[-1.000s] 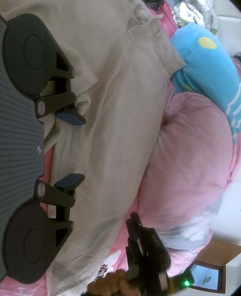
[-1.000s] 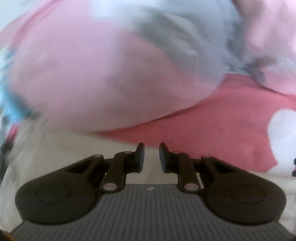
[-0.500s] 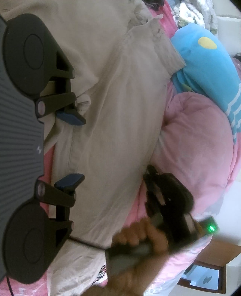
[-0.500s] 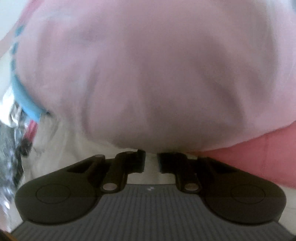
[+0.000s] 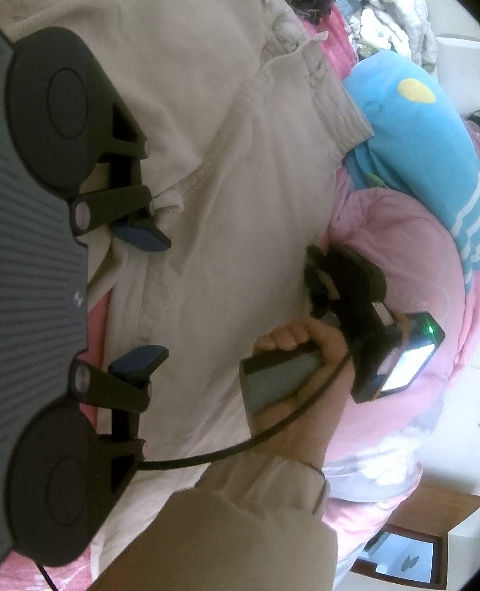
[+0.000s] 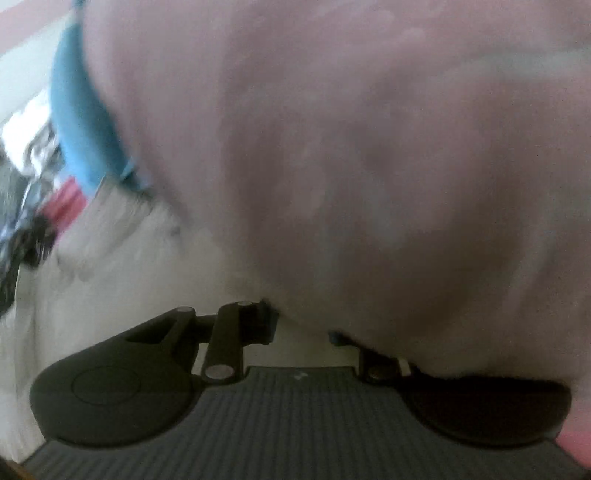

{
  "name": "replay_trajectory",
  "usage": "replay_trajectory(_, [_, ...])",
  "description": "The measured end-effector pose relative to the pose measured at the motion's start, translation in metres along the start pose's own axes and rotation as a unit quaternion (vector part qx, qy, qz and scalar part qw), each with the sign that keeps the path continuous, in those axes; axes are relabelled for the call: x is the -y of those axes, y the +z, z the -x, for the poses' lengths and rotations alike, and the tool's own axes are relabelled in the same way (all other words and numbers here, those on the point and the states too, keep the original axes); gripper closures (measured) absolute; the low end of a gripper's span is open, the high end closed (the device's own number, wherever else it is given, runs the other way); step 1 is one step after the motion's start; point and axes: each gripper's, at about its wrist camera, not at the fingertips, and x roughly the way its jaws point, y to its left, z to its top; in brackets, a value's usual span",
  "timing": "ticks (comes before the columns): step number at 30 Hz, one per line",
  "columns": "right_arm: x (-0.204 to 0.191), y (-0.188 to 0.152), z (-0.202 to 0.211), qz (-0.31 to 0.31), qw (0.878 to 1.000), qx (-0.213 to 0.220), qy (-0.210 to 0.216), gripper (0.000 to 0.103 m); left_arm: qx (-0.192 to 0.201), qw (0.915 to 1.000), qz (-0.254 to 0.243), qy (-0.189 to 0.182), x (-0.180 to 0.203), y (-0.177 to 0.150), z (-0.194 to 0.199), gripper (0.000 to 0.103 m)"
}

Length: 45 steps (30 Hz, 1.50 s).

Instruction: Fold clothes

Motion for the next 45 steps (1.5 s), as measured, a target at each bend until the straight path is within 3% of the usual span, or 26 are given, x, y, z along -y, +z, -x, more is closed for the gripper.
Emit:
replay_trajectory(4, [0.007,-0.007,0.036,-0.027,0.999,-0.004,0.023,0.081,-0.003,0.9999,0.009,-0.008,-0.004,0.002,0.001,0.045])
replay_trajectory(9, [0.045,-0.023,0.146,-0.03,0.999,0.027,0.016,0.069,-0.008,0.9996,0.023,-0.015,-0.006,0.004,0.0,0.045])
replay_trajectory(14, [0.127,-0.08,0.254,-0.095,0.993,0.018,-0.071,0.068,-0.01,0.9996,0.024,-0.012,-0.003,0.006,0.0,0.045])
replay_trajectory(18, [0.177,-0.141,0.272,-0.155,0.979,-0.035,-0.125,0.068,-0.009,0.9998,0.018,-0.007,-0.001,0.007,-0.001,0.044])
replay_trajectory(20, [0.2,-0.168,0.264,-0.153,0.973,-0.057,-0.161,0.069,-0.008,0.9999,0.012,-0.005,0.0,0.007,-0.002,0.043])
replay_trajectory(21, [0.211,-0.177,0.26,-0.13,0.971,-0.06,-0.193,0.071,-0.007,0.9999,0.01,-0.003,0.001,0.006,-0.003,0.043])
replay_trajectory(23, [0.233,-0.181,0.258,-0.133,0.971,-0.015,-0.2,0.072,-0.006,1.0,0.005,-0.002,0.001,0.006,-0.003,0.043])
replay_trajectory(25, [0.258,-0.176,0.265,-0.167,0.955,0.013,-0.245,0.074,-0.005,1.0,0.002,-0.001,0.001,0.005,-0.003,0.043])
replay_trajectory(28, [0.29,-0.178,0.293,-0.22,0.927,0.02,-0.303,0.072,-0.005,1.0,0.003,-0.001,0.001,0.006,-0.004,0.043])
replay_trajectory(30, [0.292,-0.187,0.325,-0.244,0.924,0.044,-0.291,0.071,-0.005,1.0,0.002,0.001,0.002,0.006,-0.004,0.043])
replay_trajectory(33, [0.27,-0.207,0.368,-0.233,0.94,0.064,-0.241,0.071,-0.004,1.0,-0.003,0.004,0.004,0.005,-0.004,0.043])
replay_trajectory(37, [0.26,-0.23,0.36,-0.217,0.958,0.01,-0.189,0.071,-0.005,1.0,-0.003,0.004,0.004,0.005,-0.004,0.043])
replay_trajectory(39, [0.279,-0.237,0.34,-0.212,0.948,-0.015,-0.236,0.072,-0.005,1.0,-0.003,0.003,0.003,0.005,-0.004,0.043])
replay_trajectory(41, [0.314,-0.239,0.339,-0.231,0.937,0.017,-0.261,0.077,-0.004,1.0,-0.001,0.0,0.001,0.004,-0.003,0.043])
replay_trajectory(42, [0.331,-0.239,0.345,-0.259,0.925,0.033,-0.275,0.082,-0.005,1.0,0.0,-0.001,0.0,0.005,-0.003,0.043])
replay_trajectory(43, [0.347,-0.24,0.353,-0.298,0.91,0.05,-0.284,0.097,-0.005,1.0,0.001,-0.001,0.0,0.005,-0.003,0.043])
replay_trajectory(45, [0.359,-0.245,0.369,-0.337,0.884,0.062,-0.319,0.092,-0.005,1.0,-0.001,0.0,0.001,0.005,-0.004,0.043])
